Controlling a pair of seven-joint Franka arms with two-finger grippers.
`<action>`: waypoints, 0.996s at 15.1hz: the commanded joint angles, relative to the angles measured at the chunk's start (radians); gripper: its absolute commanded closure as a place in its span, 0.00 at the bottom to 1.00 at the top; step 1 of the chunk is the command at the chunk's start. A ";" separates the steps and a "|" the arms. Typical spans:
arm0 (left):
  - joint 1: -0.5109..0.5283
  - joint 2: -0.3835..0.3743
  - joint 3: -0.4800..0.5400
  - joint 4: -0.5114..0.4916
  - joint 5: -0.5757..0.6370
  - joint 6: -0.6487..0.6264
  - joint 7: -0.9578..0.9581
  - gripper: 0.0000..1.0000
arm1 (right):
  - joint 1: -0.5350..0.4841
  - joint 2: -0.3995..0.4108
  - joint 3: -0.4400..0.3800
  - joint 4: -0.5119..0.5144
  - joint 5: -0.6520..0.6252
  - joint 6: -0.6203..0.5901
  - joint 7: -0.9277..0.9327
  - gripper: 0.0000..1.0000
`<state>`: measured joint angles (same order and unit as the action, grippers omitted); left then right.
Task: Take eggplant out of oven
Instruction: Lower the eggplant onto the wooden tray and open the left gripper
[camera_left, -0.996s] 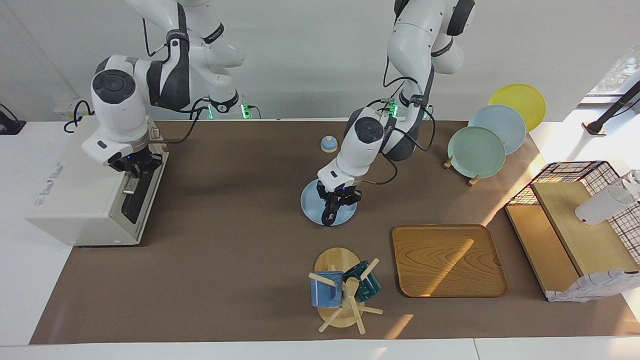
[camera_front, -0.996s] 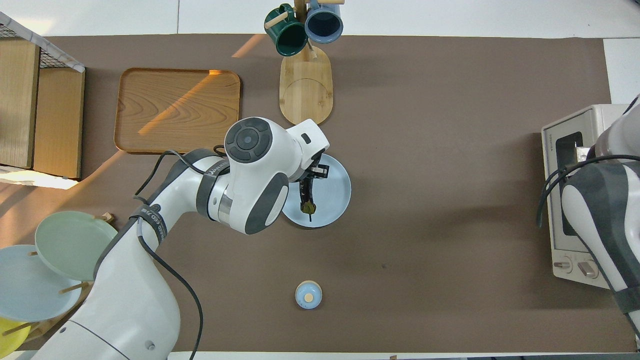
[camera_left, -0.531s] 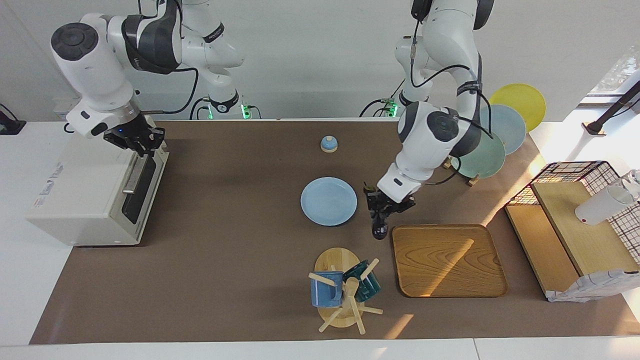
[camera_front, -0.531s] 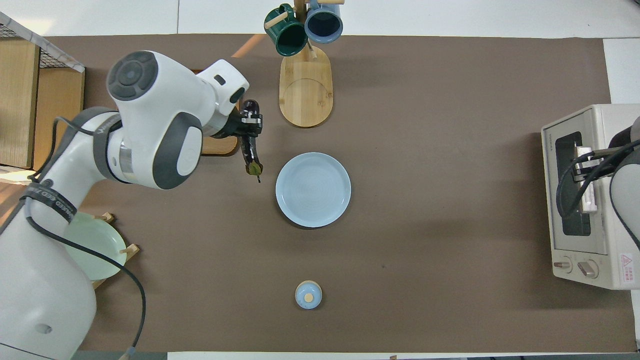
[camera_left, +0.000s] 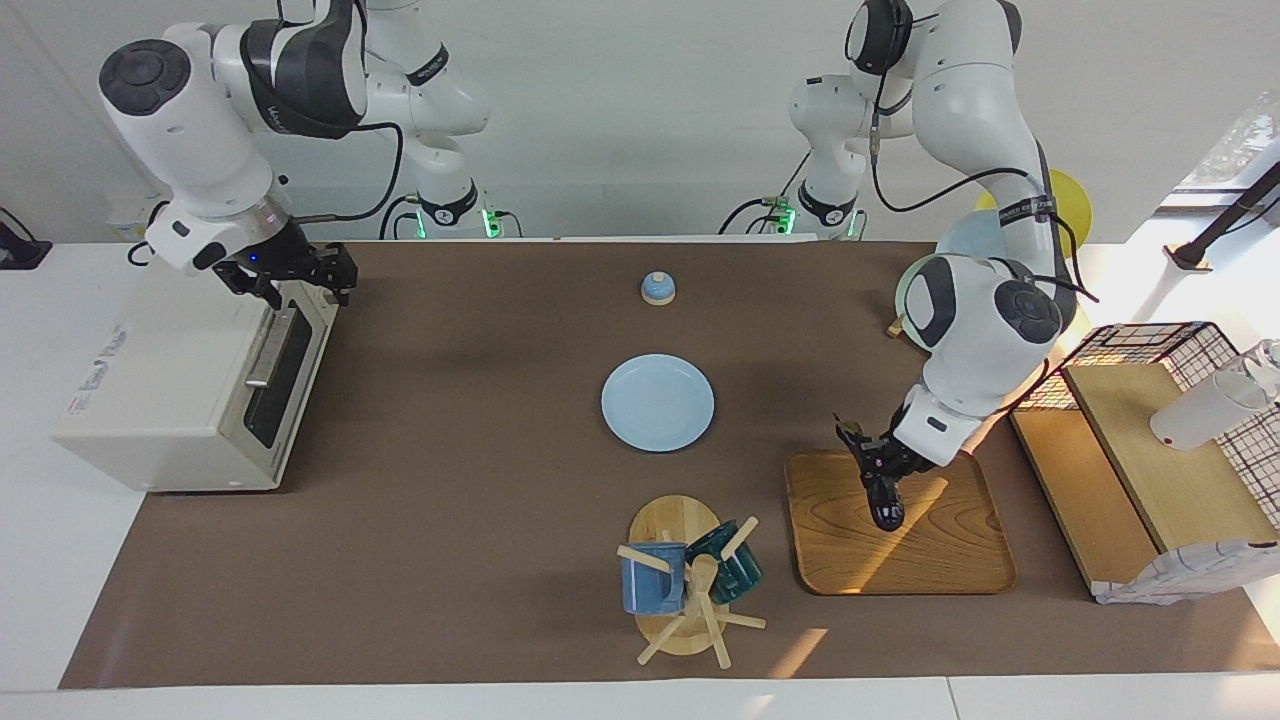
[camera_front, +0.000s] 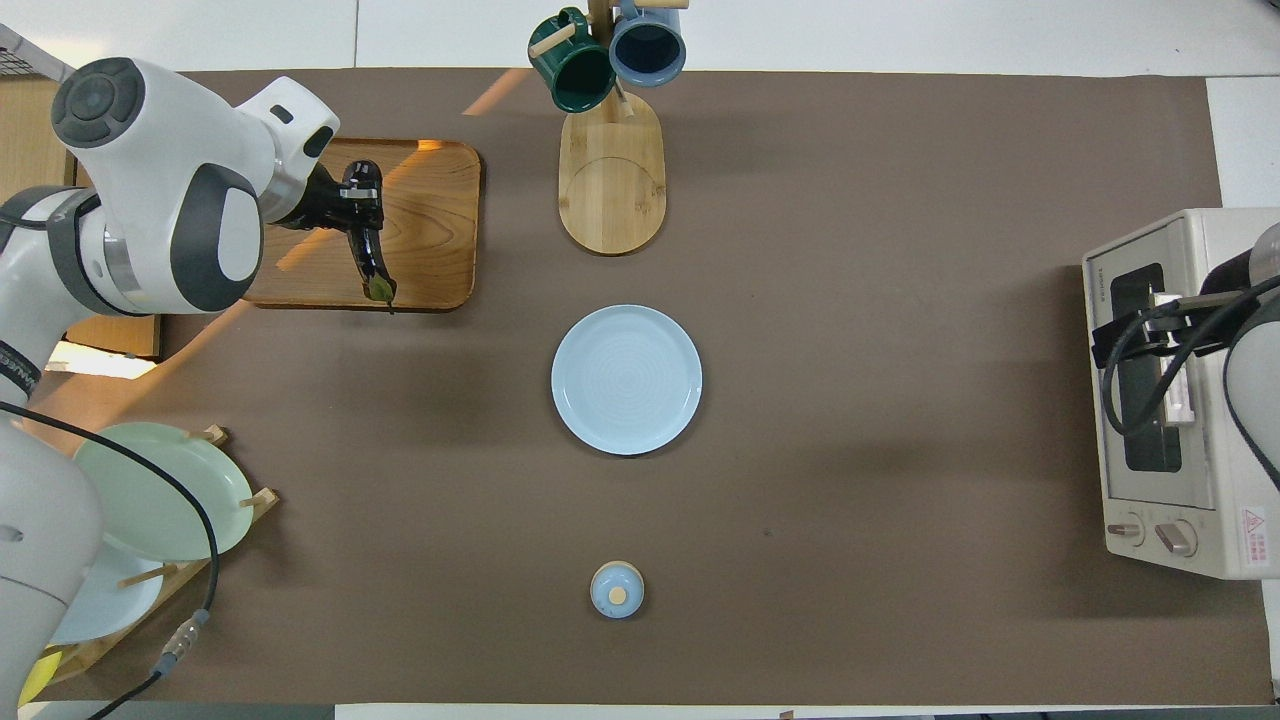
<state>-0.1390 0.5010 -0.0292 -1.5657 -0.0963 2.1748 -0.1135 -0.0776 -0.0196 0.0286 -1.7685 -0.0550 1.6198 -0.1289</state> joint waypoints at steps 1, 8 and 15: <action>0.051 0.094 -0.011 0.082 0.047 0.069 0.052 1.00 | 0.018 0.001 -0.006 0.008 0.027 0.002 -0.008 0.00; 0.061 0.083 -0.011 0.010 0.046 0.128 0.123 1.00 | 0.068 0.020 -0.021 0.063 0.020 -0.017 0.032 0.00; 0.061 0.076 -0.003 0.026 0.046 0.111 0.153 0.00 | 0.065 0.013 -0.029 0.052 0.032 -0.005 0.035 0.00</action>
<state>-0.0821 0.5957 -0.0341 -1.5336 -0.0699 2.2841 0.0305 -0.0070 -0.0087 -0.0042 -1.7235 -0.0525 1.6184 -0.1006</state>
